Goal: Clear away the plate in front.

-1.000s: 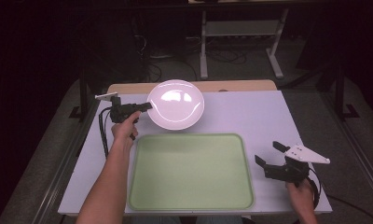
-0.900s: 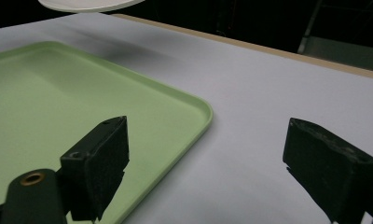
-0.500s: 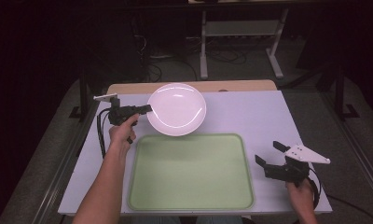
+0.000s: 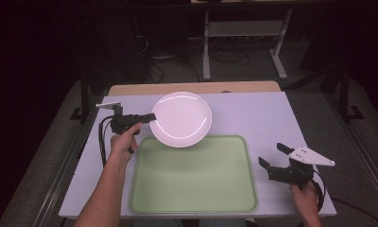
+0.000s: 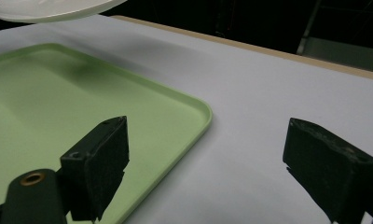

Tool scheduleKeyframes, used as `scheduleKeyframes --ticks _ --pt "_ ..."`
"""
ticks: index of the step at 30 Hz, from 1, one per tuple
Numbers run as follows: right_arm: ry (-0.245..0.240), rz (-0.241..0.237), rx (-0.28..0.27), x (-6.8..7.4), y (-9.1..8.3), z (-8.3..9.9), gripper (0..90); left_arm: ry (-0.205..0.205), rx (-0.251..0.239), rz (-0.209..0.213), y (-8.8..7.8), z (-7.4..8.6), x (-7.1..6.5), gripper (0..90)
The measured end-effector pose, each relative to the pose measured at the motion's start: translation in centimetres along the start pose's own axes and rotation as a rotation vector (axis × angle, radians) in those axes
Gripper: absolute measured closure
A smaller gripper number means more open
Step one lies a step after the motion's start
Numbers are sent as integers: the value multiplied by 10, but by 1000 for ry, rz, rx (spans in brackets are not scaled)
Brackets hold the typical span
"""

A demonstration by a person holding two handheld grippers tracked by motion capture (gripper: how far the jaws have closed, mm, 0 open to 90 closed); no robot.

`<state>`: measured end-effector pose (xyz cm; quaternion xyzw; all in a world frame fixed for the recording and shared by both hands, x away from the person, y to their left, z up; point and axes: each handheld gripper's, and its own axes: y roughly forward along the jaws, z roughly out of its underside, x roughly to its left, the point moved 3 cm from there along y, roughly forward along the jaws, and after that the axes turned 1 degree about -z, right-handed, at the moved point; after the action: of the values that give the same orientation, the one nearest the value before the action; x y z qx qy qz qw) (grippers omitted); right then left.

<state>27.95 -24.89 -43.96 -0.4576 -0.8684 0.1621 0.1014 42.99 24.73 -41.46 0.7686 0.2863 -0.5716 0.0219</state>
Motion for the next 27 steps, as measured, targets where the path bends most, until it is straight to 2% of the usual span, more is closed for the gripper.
scheduleKeyframes --ticks 11,27 --pt "1 3 1 -1 0 0 133 24 18 12 -10 6 -6 870" --pt "5 3 11 -2 1 1 133 55 54 21 -22 16 -8 870"
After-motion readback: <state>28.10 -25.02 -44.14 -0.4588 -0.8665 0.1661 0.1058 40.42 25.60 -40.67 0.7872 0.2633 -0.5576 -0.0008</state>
